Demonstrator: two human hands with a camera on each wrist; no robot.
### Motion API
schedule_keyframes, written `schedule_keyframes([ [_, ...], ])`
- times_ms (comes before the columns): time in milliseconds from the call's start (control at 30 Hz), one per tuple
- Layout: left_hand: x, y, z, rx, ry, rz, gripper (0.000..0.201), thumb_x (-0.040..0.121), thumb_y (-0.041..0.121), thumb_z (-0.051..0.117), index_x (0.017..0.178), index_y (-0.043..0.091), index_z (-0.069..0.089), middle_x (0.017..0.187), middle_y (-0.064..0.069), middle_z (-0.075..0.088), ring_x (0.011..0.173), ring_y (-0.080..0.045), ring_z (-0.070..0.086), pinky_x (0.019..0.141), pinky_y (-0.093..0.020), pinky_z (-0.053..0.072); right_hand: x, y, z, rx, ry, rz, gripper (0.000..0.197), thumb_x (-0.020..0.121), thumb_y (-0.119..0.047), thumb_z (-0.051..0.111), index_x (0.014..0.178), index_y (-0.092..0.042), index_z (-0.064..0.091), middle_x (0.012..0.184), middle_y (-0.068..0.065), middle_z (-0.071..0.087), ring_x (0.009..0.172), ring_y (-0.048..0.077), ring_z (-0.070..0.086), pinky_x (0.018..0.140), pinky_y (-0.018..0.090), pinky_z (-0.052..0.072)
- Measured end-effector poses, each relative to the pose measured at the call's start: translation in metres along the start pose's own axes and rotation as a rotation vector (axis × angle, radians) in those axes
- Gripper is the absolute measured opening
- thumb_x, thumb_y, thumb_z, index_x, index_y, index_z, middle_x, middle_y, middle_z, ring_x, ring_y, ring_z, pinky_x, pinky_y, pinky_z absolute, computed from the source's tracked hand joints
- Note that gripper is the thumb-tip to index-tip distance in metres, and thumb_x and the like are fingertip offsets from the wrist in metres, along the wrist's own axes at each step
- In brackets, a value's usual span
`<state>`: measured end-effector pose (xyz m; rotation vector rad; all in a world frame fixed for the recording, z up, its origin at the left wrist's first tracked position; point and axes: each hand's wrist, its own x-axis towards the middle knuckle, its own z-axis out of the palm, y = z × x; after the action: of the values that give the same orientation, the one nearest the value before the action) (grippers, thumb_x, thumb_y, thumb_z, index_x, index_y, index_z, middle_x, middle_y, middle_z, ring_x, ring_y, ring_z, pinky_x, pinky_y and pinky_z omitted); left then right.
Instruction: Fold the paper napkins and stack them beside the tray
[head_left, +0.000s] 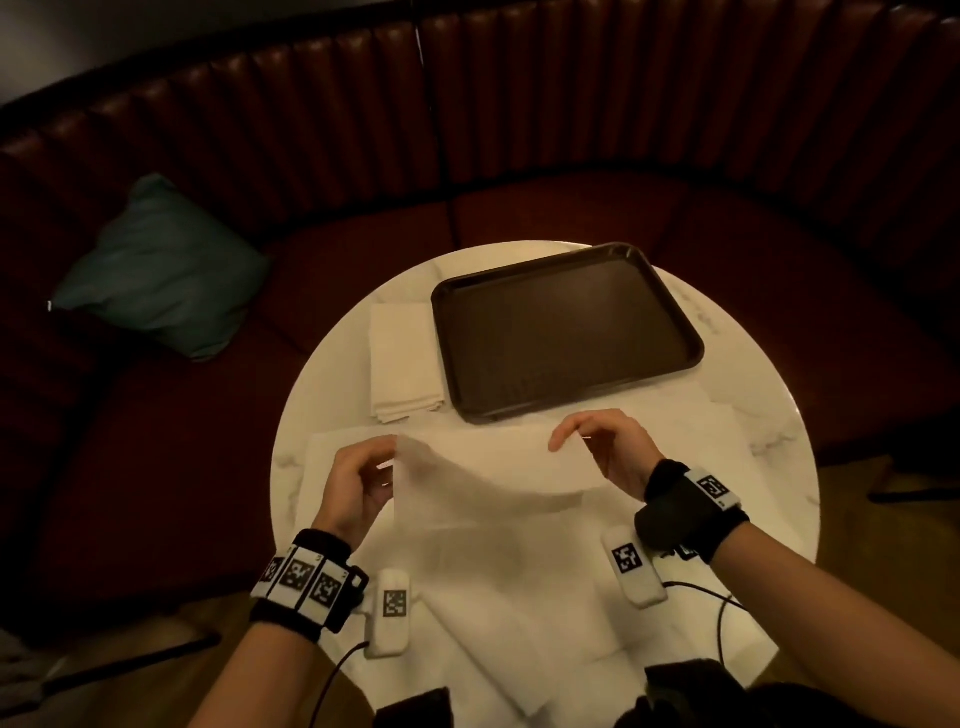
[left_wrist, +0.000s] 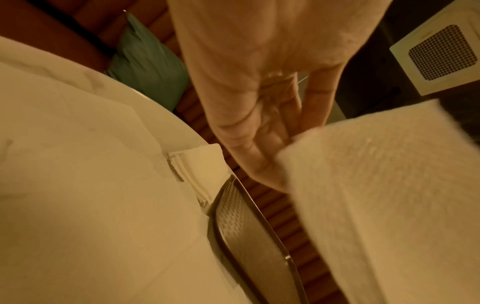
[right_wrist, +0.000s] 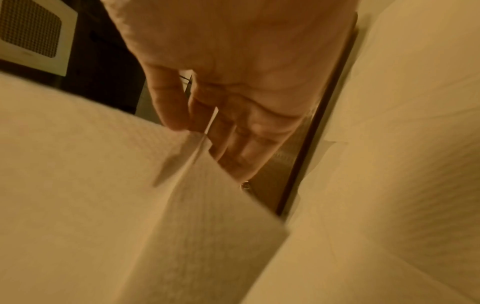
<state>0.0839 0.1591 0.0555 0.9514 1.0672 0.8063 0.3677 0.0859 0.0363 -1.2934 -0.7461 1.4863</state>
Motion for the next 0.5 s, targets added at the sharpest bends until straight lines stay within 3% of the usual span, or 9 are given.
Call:
schedule_keyframes([
  [67, 0.003, 0.001, -0.003, 0.088, -0.013, 0.017, 0.036, 0.096, 0.014, 0.048, 0.071, 0.000, 0.070, 0.080, -0.011, 0.069, 0.074, -0.020, 0.063, 0.063, -0.025, 0.052, 0.002, -0.006, 0.005, 0.016, -0.025, 0.001, 0.031, 0.093, -0.010, 0.045, 0.081, 0.003, 0.070, 0.085, 0.010, 0.073, 0.073, 0.016, 0.065, 0.059, 0.018, 0.051],
  [133, 0.009, 0.003, -0.008, 0.213, -0.006, 0.070, 0.025, 0.087, 0.020, 0.065, 0.065, 0.008, 0.064, 0.072, -0.006, 0.066, 0.074, -0.016, 0.063, 0.068, -0.028, 0.049, 0.008, -0.011, 0.007, -0.120, -0.085, -0.051, 0.014, 0.090, -0.009, 0.060, 0.086, -0.004, 0.073, 0.091, 0.008, 0.073, 0.076, 0.012, 0.066, 0.062, 0.018, 0.052],
  [167, 0.013, 0.004, -0.009, 0.290, -0.025, 0.095, 0.019, 0.083, 0.019, 0.071, 0.071, 0.010, 0.060, 0.076, -0.005, 0.068, 0.079, -0.016, 0.065, 0.074, -0.028, 0.049, 0.011, -0.014, 0.008, -0.251, -0.129, -0.102, 0.007, 0.084, -0.006, 0.068, 0.088, -0.007, 0.073, 0.095, 0.008, 0.073, 0.078, 0.009, 0.066, 0.066, 0.019, 0.052],
  [233, 0.019, 0.003, -0.010, 0.467, -0.132, 0.072, 0.032, 0.079, 0.020, 0.077, 0.091, 0.013, 0.048, 0.090, -0.005, 0.074, 0.092, -0.016, 0.069, 0.084, -0.028, 0.050, 0.018, -0.021, 0.013, -0.496, -0.228, -0.172, 0.017, 0.079, 0.002, 0.073, 0.094, -0.006, 0.072, 0.101, 0.005, 0.071, 0.069, -0.002, 0.060, 0.065, 0.014, 0.046],
  [333, 0.024, 0.001, -0.003, 0.754, -0.366, -0.024, 0.051, 0.079, 0.034, 0.077, 0.117, 0.027, 0.045, 0.098, 0.000, 0.074, 0.099, -0.007, 0.065, 0.086, -0.022, 0.045, 0.026, -0.030, 0.030, -0.559, -0.356, -0.194, 0.034, 0.079, 0.010, 0.069, 0.111, -0.001, 0.065, 0.100, -0.010, 0.068, 0.062, -0.006, 0.056, 0.062, 0.011, 0.043],
  [367, 0.027, -0.001, -0.002, 0.764, -0.443, -0.045, 0.048, 0.081, 0.033, 0.076, 0.119, 0.026, 0.049, 0.097, -0.004, 0.074, 0.098, -0.011, 0.067, 0.086, -0.026, 0.047, 0.029, -0.032, 0.037, -0.557, -0.383, -0.199, 0.039, 0.079, 0.011, 0.067, 0.116, -0.002, 0.062, 0.103, -0.011, 0.067, 0.063, -0.005, 0.056, 0.063, 0.010, 0.044],
  [433, 0.033, -0.002, -0.002, 0.675, -0.535, -0.064, 0.031, 0.085, 0.021, 0.073, 0.113, 0.011, 0.063, 0.097, -0.017, 0.072, 0.092, -0.023, 0.068, 0.088, -0.040, 0.050, 0.035, -0.033, 0.047, -0.529, -0.396, -0.200, 0.048, 0.080, 0.011, 0.066, 0.124, -0.007, 0.058, 0.114, 0.001, 0.065, 0.075, 0.002, 0.064, 0.072, 0.016, 0.051],
  [500, 0.037, 0.002, -0.003, 0.568, -0.477, -0.045, 0.020, 0.086, 0.009, 0.071, 0.103, -0.001, 0.070, 0.099, -0.021, 0.071, 0.091, -0.026, 0.068, 0.089, -0.045, 0.052, 0.045, -0.032, 0.051, -0.465, -0.349, -0.194, 0.053, 0.080, 0.008, 0.068, 0.128, -0.012, 0.054, 0.110, 0.007, 0.068, 0.089, 0.019, 0.069, 0.081, 0.030, 0.056],
])
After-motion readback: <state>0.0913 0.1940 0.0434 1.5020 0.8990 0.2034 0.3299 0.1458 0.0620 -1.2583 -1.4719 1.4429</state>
